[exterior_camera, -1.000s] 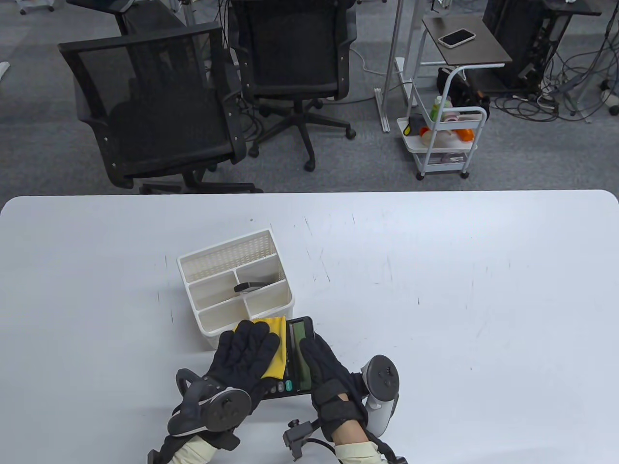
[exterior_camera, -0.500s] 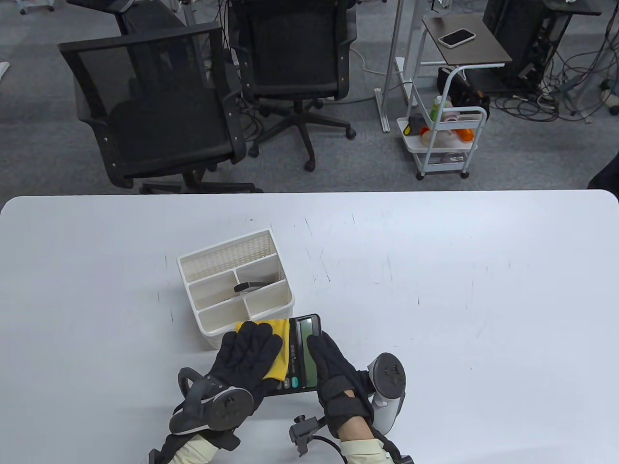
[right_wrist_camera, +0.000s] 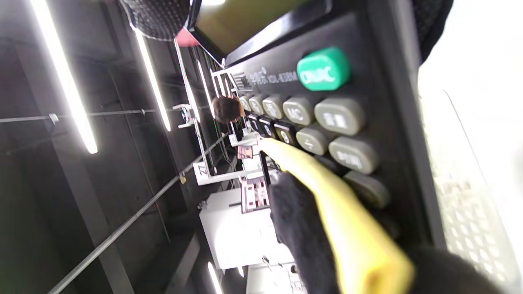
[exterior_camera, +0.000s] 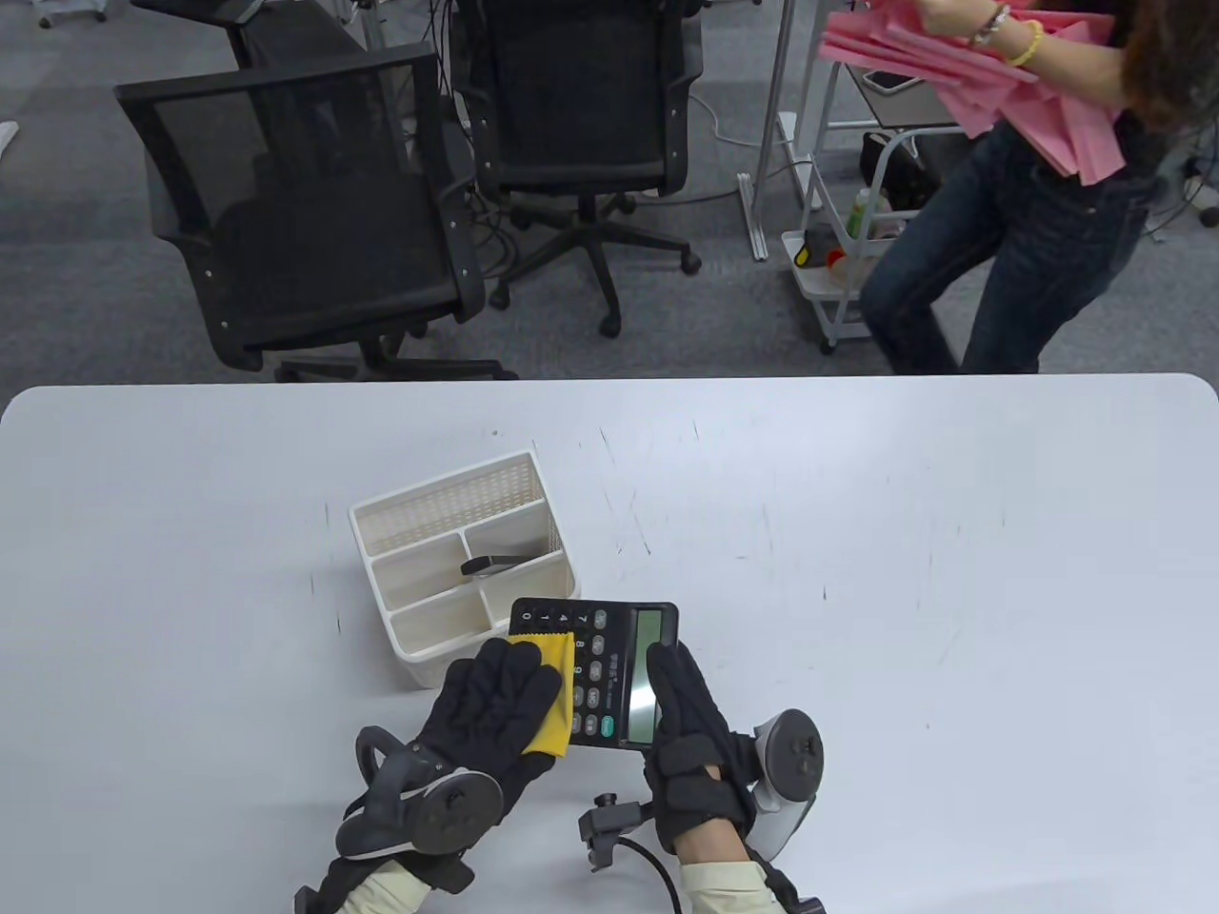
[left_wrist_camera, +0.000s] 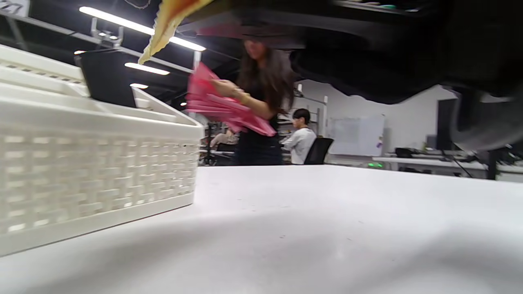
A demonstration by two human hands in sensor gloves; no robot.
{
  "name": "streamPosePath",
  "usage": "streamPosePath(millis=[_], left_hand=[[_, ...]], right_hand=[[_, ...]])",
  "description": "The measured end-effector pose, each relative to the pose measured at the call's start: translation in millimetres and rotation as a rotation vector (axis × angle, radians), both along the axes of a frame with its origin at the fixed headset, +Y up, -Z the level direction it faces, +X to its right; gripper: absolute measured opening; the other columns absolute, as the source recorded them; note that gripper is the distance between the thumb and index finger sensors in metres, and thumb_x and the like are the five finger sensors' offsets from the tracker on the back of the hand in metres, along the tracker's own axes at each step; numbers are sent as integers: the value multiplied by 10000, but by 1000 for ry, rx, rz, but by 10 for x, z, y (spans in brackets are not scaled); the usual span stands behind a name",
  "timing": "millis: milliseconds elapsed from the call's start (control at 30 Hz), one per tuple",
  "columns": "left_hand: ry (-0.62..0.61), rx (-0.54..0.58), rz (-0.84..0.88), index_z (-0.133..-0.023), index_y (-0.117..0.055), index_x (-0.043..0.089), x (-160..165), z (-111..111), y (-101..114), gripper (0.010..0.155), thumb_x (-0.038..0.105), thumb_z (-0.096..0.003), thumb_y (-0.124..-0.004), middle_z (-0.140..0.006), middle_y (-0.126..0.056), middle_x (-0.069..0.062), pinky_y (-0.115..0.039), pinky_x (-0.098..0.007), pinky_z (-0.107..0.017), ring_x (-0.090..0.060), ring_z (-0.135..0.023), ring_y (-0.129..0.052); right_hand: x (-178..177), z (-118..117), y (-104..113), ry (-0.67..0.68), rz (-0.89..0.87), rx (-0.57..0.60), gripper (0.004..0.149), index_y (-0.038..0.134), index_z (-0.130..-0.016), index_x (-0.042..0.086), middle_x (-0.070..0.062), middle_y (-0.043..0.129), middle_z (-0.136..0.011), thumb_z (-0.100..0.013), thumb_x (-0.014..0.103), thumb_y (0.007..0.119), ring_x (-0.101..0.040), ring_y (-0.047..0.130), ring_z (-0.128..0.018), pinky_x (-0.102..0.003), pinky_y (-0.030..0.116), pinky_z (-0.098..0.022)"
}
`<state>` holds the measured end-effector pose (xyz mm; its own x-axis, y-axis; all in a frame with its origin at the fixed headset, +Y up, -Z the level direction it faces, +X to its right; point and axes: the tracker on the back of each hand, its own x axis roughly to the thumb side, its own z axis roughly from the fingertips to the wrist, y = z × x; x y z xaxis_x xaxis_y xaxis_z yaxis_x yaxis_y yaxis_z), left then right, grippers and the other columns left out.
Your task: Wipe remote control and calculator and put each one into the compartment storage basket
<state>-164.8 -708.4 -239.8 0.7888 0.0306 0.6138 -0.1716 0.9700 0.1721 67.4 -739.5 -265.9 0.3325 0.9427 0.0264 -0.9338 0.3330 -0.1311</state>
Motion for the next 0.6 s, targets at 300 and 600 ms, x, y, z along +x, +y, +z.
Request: streamPosePath(millis=[300, 600], left_hand=[[-70, 48, -48, -1102, -376, 263, 104, 72, -8, 612, 500, -547, -471, -1164, -347, -74, -455, -574, -764, -366, -1091, -374], [62, -22, 53, -1105, -376, 261, -195, -97, 0, 613, 498, -549, -474, -1167, -334, -73, -449, -583, -760, -367, -1092, -349]], right_hand=[[-19, -21, -20, 60, 35, -31, 680, 455, -1096, -98, -326, 658, -996, -649, 387, 623, -491, 806, -747, -592, 758, -497], [-169, -38, 10, 231, 165, -28, 678, 487, -1085, -116, -341, 696, -970, -646, 379, 633, -489, 842, -715, -591, 778, -476]])
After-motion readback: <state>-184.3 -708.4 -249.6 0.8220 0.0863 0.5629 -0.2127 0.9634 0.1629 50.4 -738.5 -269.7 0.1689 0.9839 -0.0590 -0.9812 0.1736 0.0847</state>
